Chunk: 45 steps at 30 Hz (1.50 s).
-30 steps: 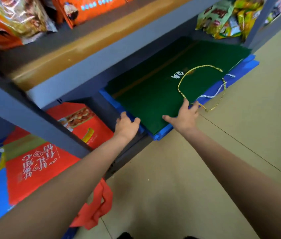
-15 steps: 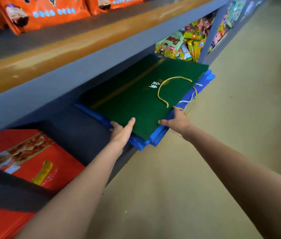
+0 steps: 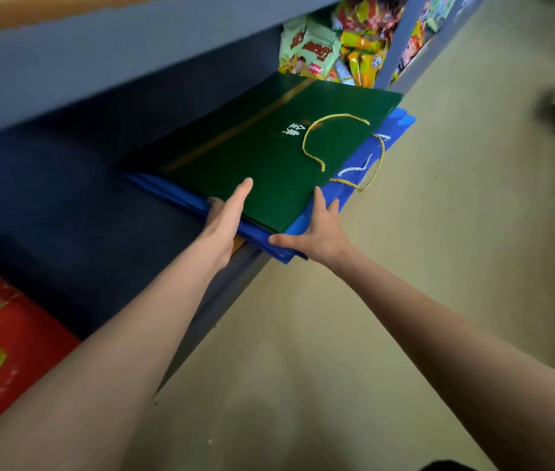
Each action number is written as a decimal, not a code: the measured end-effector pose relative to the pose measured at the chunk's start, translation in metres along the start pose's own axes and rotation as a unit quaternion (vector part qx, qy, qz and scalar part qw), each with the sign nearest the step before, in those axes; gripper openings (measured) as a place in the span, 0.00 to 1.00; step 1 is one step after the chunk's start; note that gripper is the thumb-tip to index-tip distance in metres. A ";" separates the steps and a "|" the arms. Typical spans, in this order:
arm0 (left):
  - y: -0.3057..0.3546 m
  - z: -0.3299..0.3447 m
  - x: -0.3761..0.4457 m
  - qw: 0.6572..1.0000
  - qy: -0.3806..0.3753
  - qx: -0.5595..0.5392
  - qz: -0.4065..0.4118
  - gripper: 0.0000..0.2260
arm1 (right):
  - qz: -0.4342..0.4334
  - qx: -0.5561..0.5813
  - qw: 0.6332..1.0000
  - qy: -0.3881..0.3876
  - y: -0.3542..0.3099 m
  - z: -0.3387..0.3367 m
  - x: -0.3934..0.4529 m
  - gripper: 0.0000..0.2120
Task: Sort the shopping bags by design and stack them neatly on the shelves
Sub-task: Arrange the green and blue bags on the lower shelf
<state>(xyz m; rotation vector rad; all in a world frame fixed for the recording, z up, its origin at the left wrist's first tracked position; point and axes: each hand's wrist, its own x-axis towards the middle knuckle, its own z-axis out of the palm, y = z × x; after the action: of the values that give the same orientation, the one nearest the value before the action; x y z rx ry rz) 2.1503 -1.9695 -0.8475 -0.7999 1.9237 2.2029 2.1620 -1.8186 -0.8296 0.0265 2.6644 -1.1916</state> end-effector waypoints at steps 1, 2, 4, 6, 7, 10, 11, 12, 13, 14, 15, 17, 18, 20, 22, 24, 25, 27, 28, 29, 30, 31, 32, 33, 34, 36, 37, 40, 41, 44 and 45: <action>-0.002 0.000 -0.001 1.000 -0.001 0.018 0.000 0.53 | 0.001 -0.008 1.000 0.009 0.000 0.000 0.005 0.59; -0.005 0.000 -0.001 0.999 -0.003 0.046 0.004 0.49 | 0.005 -0.021 1.000 0.013 0.001 0.000 0.009 0.59; -0.011 -0.005 -0.006 0.991 -0.004 0.129 0.020 0.40 | 0.023 -0.044 0.999 -0.007 0.007 0.001 0.012 0.59; -0.012 -0.010 -0.015 0.981 0.015 0.190 0.034 0.34 | 0.050 -0.039 0.997 -0.044 0.016 0.000 0.012 0.56; -0.010 -0.011 -0.020 0.974 0.033 0.220 0.044 0.31 | 0.047 -0.050 0.997 -0.046 0.019 -0.003 0.010 0.54; -0.006 -0.016 -0.048 0.946 0.091 0.297 0.091 0.28 | -0.048 -0.125 0.991 0.023 0.011 -0.012 -0.004 0.44; -0.011 -0.021 -0.059 0.939 0.109 0.305 0.120 0.27 | -0.097 -0.142 0.984 0.046 0.005 -0.014 -0.011 0.42; -0.019 -0.029 -0.071 0.929 0.126 0.311 0.155 0.27 | -0.148 -0.150 0.975 0.065 -0.002 -0.015 -0.019 0.39; -0.027 -0.039 -0.081 0.918 0.142 0.319 0.189 0.27 | -0.194 -0.146 0.967 0.076 -0.010 -0.015 -0.027 0.36; -0.034 -0.050 -0.089 0.906 0.152 0.333 0.211 0.27 | -0.226 -0.135 0.962 0.074 -0.017 -0.013 -0.033 0.34; -0.040 -0.063 -0.096 0.899 0.159 0.349 0.211 0.28 | -0.245 -0.117 0.961 0.057 -0.024 -0.009 -0.038 0.33; -0.044 -0.089 -0.109 0.892 0.176 0.376 0.178 0.29 | -0.253 -0.070 0.965 -0.014 -0.041 0.006 -0.042 0.35; -0.044 -0.100 -0.115 0.884 0.184 0.395 0.169 0.29 | -0.244 -0.044 0.967 -0.060 -0.050 0.017 -0.043 0.37; -0.043 -0.115 -0.130 0.861 0.179 0.443 0.173 0.30 | -0.208 0.000 0.968 -0.143 -0.069 0.042 -0.045 0.38; -0.045 -0.123 -0.150 0.847 0.154 0.471 0.192 0.30 | -0.165 0.033 0.961 -0.220 -0.084 0.069 -0.051 0.37; -0.054 -0.131 -0.174 0.826 0.124 0.508 0.212 0.29 | -0.134 0.058 0.946 -0.290 -0.094 0.098 -0.061 0.35; -0.060 -0.136 -0.186 0.806 0.120 0.534 0.224 0.28 | -0.124 0.066 0.936 -0.323 -0.097 0.111 -0.068 0.35; -0.075 -0.148 -0.206 0.778 0.118 0.570 0.236 0.27 | -0.114 0.060 0.917 -0.378 -0.099 0.137 -0.080 0.34; -0.081 -0.153 -0.215 0.775 0.125 0.570 0.242 0.26 | -0.110 0.046 0.911 -0.395 -0.102 0.147 -0.085 0.34; -0.085 -0.157 -0.224 0.783 0.128 0.557 0.244 0.25 | -0.102 0.039 0.906 -0.410 -0.106 0.154 -0.090 0.33; -0.086 -0.160 -0.237 0.793 0.135 0.538 0.251 0.23 | -0.085 0.048 0.900 -0.425 -0.111 0.159 -0.095 0.33; -0.085 -0.165 -0.249 0.795 0.146 0.526 0.266 0.21 | -0.067 0.065 0.892 -0.443 -0.118 0.162 -0.099 0.32; -0.085 -0.172 -0.262 0.793 0.164 0.516 0.280 0.19 | -0.057 0.076 0.883 -0.460 -0.124 0.165 -0.103 0.32; -0.087 -0.182 -0.275 0.789 0.184 0.512 0.286 0.18 | -0.058 0.075 0.877 -0.472 -0.128 0.169 -0.105 0.31; -0.088 -0.193 -0.288 0.781 0.206 0.514 0.288 0.17 | -0.063 0.066 0.872 -0.482 -0.131 0.173 -0.108 0.31; -0.094 -0.219 -0.311 0.765 0.265 0.520 0.271 0.15 | -0.082 0.042 0.865 -0.493 -0.133 0.184 -0.112 0.32; -0.098 -0.231 -0.320 0.758 0.295 0.522 0.259 0.14 | -0.088 0.034 0.866 -0.490 -0.133 0.189 -0.113 0.33; -0.111 -0.256 -0.332 0.734 0.371 0.538 0.186 0.16 | -0.086 0.038 0.879 -0.468 -0.132 0.197 -0.113 0.34; -0.114 -0.262 -0.331 0.722 0.386 0.557 0.140 0.19 | -0.081 0.044 0.883 -0.460 -0.132 0.198 -0.113 0.33; -0.117 -0.276 -0.321 0.702 0.392 0.594 0.012 0.25 | -0.053 0.066 0.891 -0.445 -0.132 0.206 -0.115 0.33; -0.117 -0.278 -0.318 0.703 0.396 0.591 -0.005 0.27 | -0.049 0.068 0.895 -0.439 -0.132 0.207 -0.115 0.33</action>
<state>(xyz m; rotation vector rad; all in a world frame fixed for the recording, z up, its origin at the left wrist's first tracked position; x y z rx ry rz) 2.5571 -2.1302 -0.8241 -1.4421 2.9088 0.1020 2.3004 -2.0520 -0.8424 -0.5063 1.7976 -1.0611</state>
